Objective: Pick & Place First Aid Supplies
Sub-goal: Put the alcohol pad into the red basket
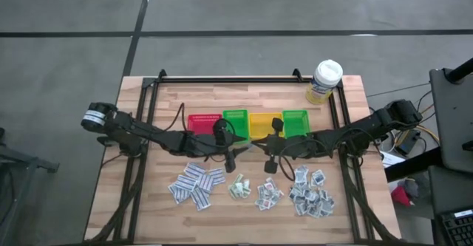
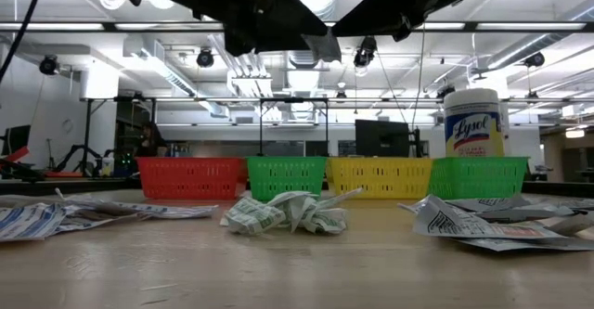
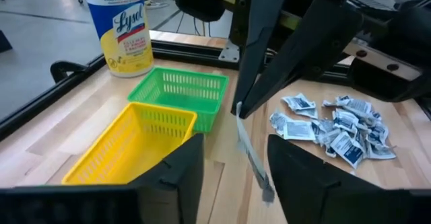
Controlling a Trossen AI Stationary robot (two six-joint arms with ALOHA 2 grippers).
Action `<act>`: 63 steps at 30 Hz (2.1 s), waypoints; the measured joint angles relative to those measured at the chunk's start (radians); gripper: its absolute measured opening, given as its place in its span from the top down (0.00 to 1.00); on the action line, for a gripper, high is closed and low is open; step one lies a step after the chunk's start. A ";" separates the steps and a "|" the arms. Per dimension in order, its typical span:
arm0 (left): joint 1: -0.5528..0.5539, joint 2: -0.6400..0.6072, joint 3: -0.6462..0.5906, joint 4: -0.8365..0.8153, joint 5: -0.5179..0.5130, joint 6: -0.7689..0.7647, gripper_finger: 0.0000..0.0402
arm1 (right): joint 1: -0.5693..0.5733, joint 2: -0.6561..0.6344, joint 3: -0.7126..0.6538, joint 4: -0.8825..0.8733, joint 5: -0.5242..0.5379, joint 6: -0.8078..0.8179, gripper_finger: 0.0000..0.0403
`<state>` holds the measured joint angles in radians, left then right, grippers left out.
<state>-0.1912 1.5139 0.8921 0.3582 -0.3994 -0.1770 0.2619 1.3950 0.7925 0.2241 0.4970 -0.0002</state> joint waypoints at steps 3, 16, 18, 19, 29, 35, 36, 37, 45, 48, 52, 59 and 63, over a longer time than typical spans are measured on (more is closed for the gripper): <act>0.001 0.000 -0.001 -0.002 0.002 0.000 0.73 | 0.001 0.000 0.000 0.000 0.000 0.000 0.98; 0.006 0.001 -0.008 -0.006 0.036 0.020 1.00 | 0.004 0.000 0.000 -0.007 -0.011 0.028 0.98; 0.006 0.001 -0.008 -0.014 0.037 0.020 1.00 | 0.004 0.000 0.000 -0.010 -0.025 0.027 0.98; 0.006 0.001 -0.008 -0.022 0.037 0.020 1.00 | 0.004 0.000 0.000 -0.010 -0.039 0.028 0.97; 0.006 0.001 -0.011 -0.156 -0.018 -0.015 1.00 | 0.005 0.000 0.000 -0.162 -0.054 0.103 0.78; 0.007 -0.011 -0.011 -0.283 -0.092 -0.055 1.00 | 0.009 0.000 -0.001 -0.278 -0.055 0.134 0.72; 0.008 -0.017 -0.012 -0.303 -0.102 -0.060 1.00 | 0.010 0.000 -0.002 -0.293 -0.055 0.137 0.72; 0.009 -0.025 -0.012 -0.326 -0.113 -0.063 1.00 | 0.013 0.000 -0.002 -0.306 -0.056 0.139 0.72; 0.043 -0.113 -0.014 -0.563 -0.188 -0.133 1.00 | 0.066 -0.001 -0.010 -0.394 -0.063 0.158 0.77; 0.065 -0.146 -0.014 -0.645 -0.189 -0.155 1.00 | 0.094 -0.009 -0.013 -0.403 -0.063 0.155 0.78; 0.097 -0.183 -0.014 -0.730 -0.189 -0.167 1.00 | 0.126 -0.042 -0.019 -0.407 -0.061 0.141 0.81; 0.151 -0.226 -0.014 -0.824 -0.175 -0.170 1.00 | 0.148 -0.170 -0.066 -0.418 -0.060 0.156 0.84; 0.184 -0.231 -0.014 -0.856 -0.145 -0.146 1.00 | 0.155 -0.273 -0.119 -0.419 -0.060 0.184 0.85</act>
<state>-0.0075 1.2831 0.8781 -0.4976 -0.5441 -0.3228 0.4168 1.1223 0.6734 -0.1949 0.4369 0.1842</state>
